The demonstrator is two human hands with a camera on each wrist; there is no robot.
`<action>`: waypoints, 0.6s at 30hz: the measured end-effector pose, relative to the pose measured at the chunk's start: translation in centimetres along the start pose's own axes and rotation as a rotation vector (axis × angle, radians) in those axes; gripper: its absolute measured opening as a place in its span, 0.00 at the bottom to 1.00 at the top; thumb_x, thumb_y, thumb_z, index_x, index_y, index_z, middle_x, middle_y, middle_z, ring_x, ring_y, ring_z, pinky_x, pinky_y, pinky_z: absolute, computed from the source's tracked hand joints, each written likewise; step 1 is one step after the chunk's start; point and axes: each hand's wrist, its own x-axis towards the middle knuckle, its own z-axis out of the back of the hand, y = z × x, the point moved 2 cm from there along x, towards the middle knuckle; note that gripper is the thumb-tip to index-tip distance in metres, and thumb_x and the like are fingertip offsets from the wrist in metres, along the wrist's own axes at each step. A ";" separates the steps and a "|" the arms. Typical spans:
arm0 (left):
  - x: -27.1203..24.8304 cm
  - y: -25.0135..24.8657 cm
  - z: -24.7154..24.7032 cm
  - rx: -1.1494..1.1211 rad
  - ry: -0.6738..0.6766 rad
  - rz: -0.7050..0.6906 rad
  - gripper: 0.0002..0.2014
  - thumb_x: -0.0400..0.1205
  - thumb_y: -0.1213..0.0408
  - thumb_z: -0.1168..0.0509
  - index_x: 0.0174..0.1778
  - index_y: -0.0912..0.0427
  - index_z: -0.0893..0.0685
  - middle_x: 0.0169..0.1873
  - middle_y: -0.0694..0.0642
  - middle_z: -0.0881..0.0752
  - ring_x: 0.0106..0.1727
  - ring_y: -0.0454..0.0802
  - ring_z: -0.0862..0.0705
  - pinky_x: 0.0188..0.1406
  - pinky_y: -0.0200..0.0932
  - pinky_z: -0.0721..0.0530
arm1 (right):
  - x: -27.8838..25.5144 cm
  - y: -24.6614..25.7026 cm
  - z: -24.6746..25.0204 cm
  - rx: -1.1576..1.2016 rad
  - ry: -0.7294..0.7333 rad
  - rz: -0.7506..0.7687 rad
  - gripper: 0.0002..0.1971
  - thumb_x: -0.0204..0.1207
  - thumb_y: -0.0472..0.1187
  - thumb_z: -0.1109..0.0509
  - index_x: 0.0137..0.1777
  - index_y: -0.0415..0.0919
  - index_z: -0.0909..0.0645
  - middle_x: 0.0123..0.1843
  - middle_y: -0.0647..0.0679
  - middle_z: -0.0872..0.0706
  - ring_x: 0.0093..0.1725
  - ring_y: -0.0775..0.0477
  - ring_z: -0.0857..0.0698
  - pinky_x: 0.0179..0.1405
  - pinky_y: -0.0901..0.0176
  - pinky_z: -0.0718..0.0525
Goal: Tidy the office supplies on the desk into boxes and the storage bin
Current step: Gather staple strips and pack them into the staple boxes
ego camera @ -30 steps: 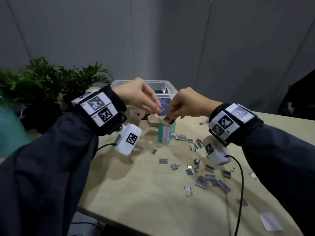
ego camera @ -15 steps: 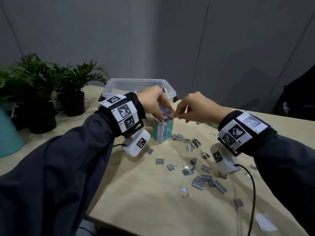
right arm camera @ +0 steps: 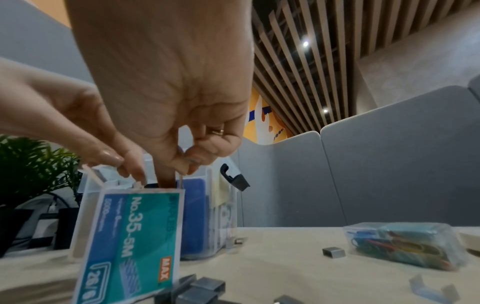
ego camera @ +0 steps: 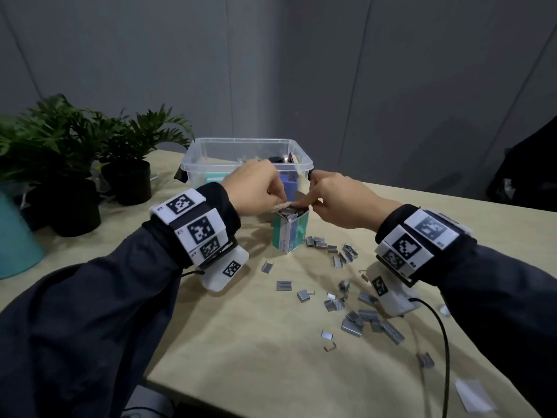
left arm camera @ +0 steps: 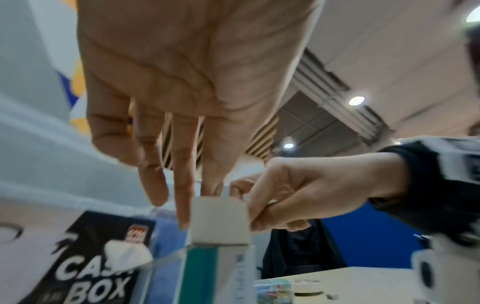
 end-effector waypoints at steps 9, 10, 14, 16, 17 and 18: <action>-1.0 -0.8 -1.3 0.153 0.146 -0.038 0.14 0.83 0.63 0.40 0.56 0.53 0.09 0.50 0.50 0.10 0.52 0.55 0.17 0.53 0.53 0.16 | -1.0 -2.0 1.4 0.127 -0.086 -0.310 0.11 0.80 0.44 0.35 0.56 0.48 0.13 0.46 0.50 0.15 0.41 0.43 0.12 0.39 0.57 0.19; -1.0 -0.9 -1.3 0.152 0.146 -0.032 0.14 0.84 0.62 0.40 0.57 0.54 0.10 0.51 0.51 0.11 0.53 0.56 0.17 0.54 0.53 0.17 | -1.3 -2.3 1.3 0.169 0.061 -0.373 0.10 0.79 0.47 0.30 0.54 0.43 0.14 0.41 0.48 0.13 0.35 0.46 0.11 0.33 0.60 0.16; -1.0 -1.0 -1.7 0.124 0.174 -0.033 0.13 0.85 0.61 0.39 0.53 0.57 0.08 0.44 0.48 0.14 0.53 0.54 0.18 0.55 0.48 0.20 | -2.4 -2.7 -1.1 0.200 0.623 -0.510 0.29 0.68 0.56 0.19 0.58 0.31 0.19 0.42 0.45 0.12 0.39 0.45 0.07 0.43 0.52 0.08; -1.1 -0.7 -1.7 0.094 0.180 -0.040 0.12 0.85 0.60 0.38 0.53 0.55 0.08 0.47 0.49 0.11 0.51 0.53 0.18 0.55 0.48 0.20 | -2.3 -2.6 -2.3 0.238 0.693 -0.510 0.27 0.70 0.50 0.18 0.59 0.29 0.17 0.45 0.41 0.08 0.40 0.44 0.07 0.48 0.51 0.09; -1.2 -0.6 -1.7 0.077 0.184 -0.048 0.12 0.84 0.59 0.37 0.54 0.54 0.08 0.48 0.49 0.10 0.50 0.54 0.18 0.55 0.49 0.19 | -2.0 -2.6 -2.7 0.273 0.695 -0.507 0.23 0.72 0.45 0.19 0.58 0.27 0.16 0.45 0.40 0.08 0.38 0.45 0.08 0.48 0.53 0.09; -1.3 -0.4 -1.7 0.075 0.196 -0.048 0.11 0.84 0.59 0.36 0.55 0.52 0.08 0.49 0.49 0.10 0.50 0.54 0.18 0.55 0.51 0.19 | -1.8 -2.5 -2.9 0.296 0.695 -0.502 0.19 0.73 0.41 0.20 0.58 0.27 0.15 0.44 0.39 0.07 0.36 0.46 0.09 0.46 0.55 0.09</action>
